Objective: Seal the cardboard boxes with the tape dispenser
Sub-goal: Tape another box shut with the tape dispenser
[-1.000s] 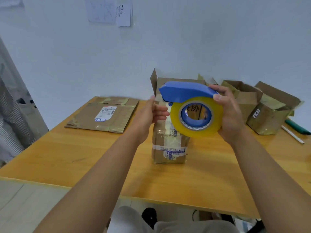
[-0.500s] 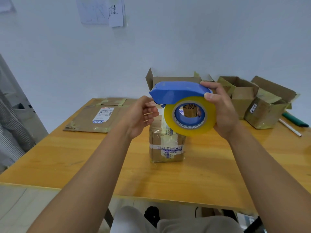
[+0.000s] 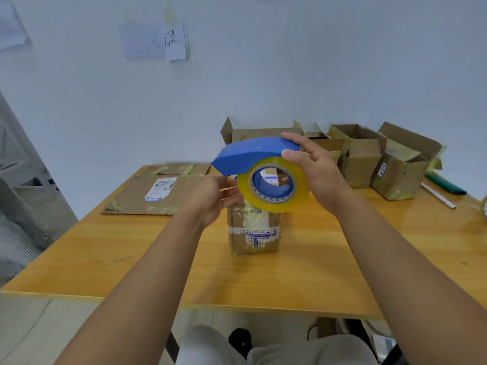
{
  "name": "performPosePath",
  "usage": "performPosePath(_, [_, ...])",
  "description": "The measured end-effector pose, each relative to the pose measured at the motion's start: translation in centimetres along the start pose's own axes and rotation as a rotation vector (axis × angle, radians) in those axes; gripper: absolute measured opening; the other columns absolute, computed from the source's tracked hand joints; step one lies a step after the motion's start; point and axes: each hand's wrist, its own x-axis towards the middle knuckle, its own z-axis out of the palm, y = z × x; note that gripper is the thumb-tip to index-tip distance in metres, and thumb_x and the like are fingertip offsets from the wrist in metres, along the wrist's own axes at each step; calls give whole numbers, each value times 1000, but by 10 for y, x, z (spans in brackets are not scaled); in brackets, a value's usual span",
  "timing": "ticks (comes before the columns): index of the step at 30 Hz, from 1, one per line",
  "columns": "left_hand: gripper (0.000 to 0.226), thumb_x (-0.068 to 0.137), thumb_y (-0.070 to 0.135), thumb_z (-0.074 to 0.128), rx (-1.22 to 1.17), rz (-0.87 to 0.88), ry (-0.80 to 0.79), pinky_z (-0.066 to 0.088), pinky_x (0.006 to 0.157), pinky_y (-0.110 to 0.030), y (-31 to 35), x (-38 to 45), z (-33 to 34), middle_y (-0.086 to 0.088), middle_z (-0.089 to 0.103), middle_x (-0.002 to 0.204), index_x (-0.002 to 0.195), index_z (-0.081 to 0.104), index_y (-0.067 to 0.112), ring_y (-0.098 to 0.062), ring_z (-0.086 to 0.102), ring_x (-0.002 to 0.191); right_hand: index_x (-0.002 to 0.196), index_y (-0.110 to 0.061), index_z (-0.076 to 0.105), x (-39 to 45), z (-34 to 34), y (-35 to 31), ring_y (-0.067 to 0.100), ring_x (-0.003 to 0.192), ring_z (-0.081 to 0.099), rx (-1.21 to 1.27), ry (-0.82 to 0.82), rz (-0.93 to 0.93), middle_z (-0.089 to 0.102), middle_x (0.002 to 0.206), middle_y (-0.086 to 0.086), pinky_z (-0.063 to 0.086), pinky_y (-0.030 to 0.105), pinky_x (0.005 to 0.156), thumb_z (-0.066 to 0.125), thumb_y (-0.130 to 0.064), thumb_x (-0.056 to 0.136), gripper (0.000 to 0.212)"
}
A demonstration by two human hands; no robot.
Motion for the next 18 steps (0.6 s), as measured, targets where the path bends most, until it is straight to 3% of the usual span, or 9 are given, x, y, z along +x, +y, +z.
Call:
performPosePath(4, [21, 98, 0, 42, 67, 51, 111, 61, 74, -32, -2, -1, 5, -9, 55, 85, 103, 61, 9, -22, 61, 82, 125, -37, 65, 5, -4, -10, 4, 104, 63, -88, -3, -25, 63, 123, -12, 54, 24, 86, 69, -44, 81, 44])
performPosePath(8, [15, 100, 2, 43, 167, 42, 136, 60, 81, -35, -4, 1, 10, -11, 54, 87, 103, 58, 2, -24, 64, 87, 128, -31, 64, 2, -23, -15, -1, 96, 65, -135, -24, -18, 62, 124, -7, 53, 15, 74, 72, -41, 83, 47])
performPosePath(12, [12, 98, 1, 44, 179, 47, 165, 60, 73, -30, -6, 3, 14, -10, 53, 84, 95, 56, 3, -21, 63, 82, 128, -30, 64, -3, -30, -15, -2, 93, 65, -157, -48, -16, 62, 126, -2, 52, 11, 70, 72, -33, 89, 40])
performPosePath(14, [11, 99, 5, 47, 162, 38, 189, 60, 71, -28, -6, 4, 11, -9, 52, 84, 93, 55, 4, -19, 61, 78, 124, -35, 66, -5, -36, -15, 7, 101, 66, -152, -44, 8, 62, 127, 0, 56, 21, 78, 74, -40, 84, 42])
performPosePath(16, [9, 102, 10, 49, 87, 1, 233, 60, 75, -29, -6, 6, 3, -9, 53, 85, 102, 54, 2, -16, 60, 76, 118, -41, 69, -8, -49, -14, 22, 110, 65, -128, -13, 50, 63, 128, -2, 57, 43, 91, 75, -49, 75, 45])
performPosePath(18, [12, 102, 11, 52, 45, -21, 262, 60, 79, -29, -5, 8, -4, -9, 54, 86, 107, 53, 1, -14, 60, 74, 117, -42, 70, -13, -65, -11, 21, 115, 62, -128, 16, 58, 62, 129, -8, 53, 55, 97, 74, -54, 72, 47])
